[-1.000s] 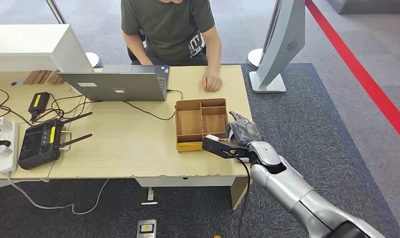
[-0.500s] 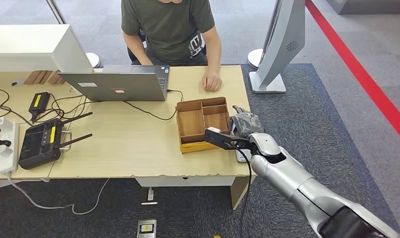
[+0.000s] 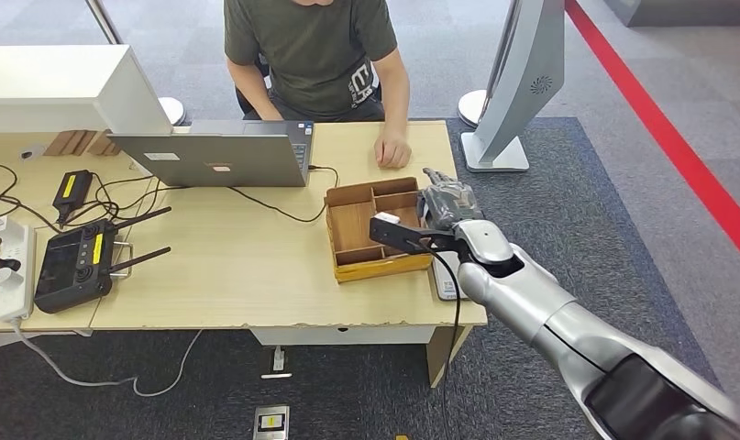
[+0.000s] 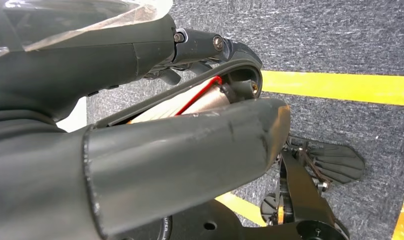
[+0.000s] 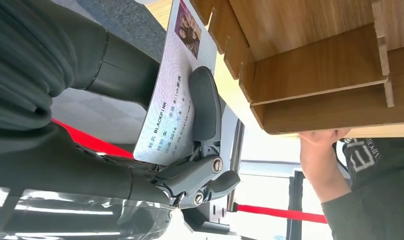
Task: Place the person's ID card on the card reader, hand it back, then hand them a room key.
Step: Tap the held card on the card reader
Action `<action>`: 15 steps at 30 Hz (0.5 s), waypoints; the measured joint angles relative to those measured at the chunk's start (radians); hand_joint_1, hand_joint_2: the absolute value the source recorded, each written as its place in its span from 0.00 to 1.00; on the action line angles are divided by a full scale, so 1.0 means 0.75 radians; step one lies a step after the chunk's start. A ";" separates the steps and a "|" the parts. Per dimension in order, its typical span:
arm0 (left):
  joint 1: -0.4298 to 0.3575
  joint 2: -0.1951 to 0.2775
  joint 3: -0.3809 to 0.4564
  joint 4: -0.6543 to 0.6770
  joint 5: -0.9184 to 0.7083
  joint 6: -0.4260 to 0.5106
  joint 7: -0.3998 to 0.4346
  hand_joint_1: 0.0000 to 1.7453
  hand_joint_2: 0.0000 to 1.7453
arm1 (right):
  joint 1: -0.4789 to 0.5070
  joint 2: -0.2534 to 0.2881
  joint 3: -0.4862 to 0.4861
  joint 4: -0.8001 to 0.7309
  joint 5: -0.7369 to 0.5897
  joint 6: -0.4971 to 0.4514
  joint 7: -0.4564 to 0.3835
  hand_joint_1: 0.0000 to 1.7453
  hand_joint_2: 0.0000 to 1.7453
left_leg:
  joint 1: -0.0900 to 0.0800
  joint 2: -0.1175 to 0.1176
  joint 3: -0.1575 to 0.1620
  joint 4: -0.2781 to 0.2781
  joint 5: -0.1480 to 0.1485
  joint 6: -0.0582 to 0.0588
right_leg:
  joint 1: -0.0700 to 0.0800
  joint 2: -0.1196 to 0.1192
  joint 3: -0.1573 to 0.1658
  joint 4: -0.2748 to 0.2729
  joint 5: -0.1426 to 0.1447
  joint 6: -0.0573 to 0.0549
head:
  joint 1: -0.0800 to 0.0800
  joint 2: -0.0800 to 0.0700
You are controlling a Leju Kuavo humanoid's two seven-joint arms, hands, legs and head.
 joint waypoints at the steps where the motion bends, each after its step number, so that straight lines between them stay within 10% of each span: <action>1: 0.000 -0.001 0.002 0.000 0.002 0.001 0.000 0.00 0.00 | -0.002 0.001 0.005 0.001 0.000 -0.003 0.001 1.00 1.00 | 0.000 0.000 0.000 0.000 0.000 0.000 | 0.000 0.000 0.000 0.000 0.000 0.000 | 0.000 0.000; 15: 0.002 -0.006 0.007 0.000 0.010 -0.010 -0.018 0.00 0.00 | -0.020 -0.059 0.001 -0.147 0.115 0.077 0.145 1.00 1.00 | 0.000 0.000 0.000 0.000 0.000 0.000 | 0.000 0.000 -0.001 0.000 0.000 0.000 | 0.000 0.000</action>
